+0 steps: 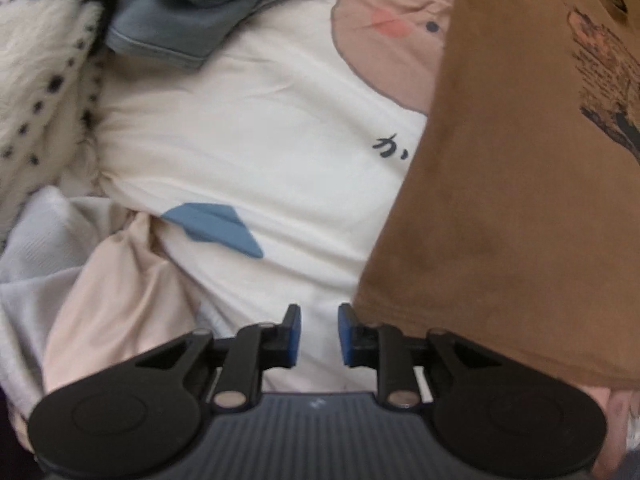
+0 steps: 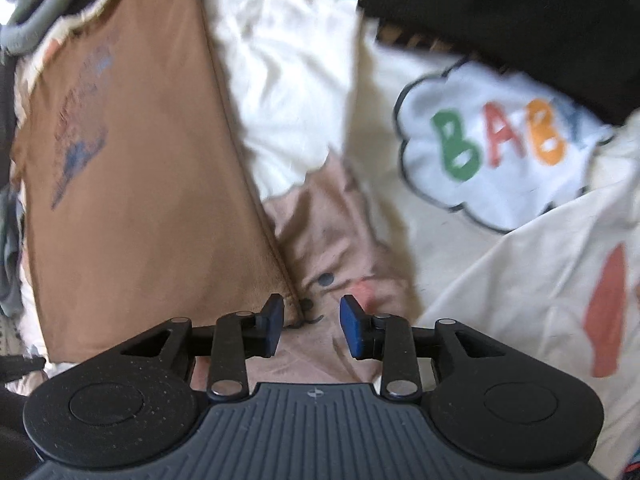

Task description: Fold clothes

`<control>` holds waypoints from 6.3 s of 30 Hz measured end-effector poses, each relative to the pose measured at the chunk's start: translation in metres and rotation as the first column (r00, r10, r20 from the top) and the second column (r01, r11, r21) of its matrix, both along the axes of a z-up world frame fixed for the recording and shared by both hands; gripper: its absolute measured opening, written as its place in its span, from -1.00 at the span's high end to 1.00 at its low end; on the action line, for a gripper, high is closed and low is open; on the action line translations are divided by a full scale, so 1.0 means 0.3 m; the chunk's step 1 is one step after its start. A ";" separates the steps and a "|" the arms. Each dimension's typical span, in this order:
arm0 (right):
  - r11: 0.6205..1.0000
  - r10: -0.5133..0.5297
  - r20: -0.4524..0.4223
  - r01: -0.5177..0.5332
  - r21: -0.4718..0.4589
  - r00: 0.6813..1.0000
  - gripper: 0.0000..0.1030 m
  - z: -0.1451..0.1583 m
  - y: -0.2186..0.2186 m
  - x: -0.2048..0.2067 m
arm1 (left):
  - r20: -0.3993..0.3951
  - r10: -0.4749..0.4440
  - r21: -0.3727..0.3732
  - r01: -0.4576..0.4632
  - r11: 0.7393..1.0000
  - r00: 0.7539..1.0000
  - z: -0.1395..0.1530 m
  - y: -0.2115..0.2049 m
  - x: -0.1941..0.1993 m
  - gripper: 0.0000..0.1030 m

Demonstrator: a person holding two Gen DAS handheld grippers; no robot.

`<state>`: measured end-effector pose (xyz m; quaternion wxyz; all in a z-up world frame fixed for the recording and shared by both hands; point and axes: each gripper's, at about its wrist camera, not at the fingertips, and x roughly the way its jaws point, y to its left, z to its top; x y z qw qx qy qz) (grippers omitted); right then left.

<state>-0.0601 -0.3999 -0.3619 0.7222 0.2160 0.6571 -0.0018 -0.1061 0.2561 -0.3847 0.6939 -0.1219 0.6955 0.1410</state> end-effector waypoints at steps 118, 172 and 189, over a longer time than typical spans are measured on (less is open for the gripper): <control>0.884 -0.441 0.381 0.467 0.029 0.812 0.22 -0.139 -0.236 1.131 | 0.417 -0.404 -0.004 0.446 0.895 0.814 -0.071 -0.705 1.451 0.46; 0.959 0.087 0.495 0.062 -0.276 0.864 0.50 -0.078 -0.114 1.280 | 0.415 -0.171 0.253 0.067 0.965 0.893 0.133 0.064 1.313 0.40; 0.903 0.213 0.279 -0.080 -0.422 0.936 0.50 -0.176 -0.057 1.207 | 0.433 0.198 0.088 -0.260 0.962 0.880 0.026 0.202 1.131 0.49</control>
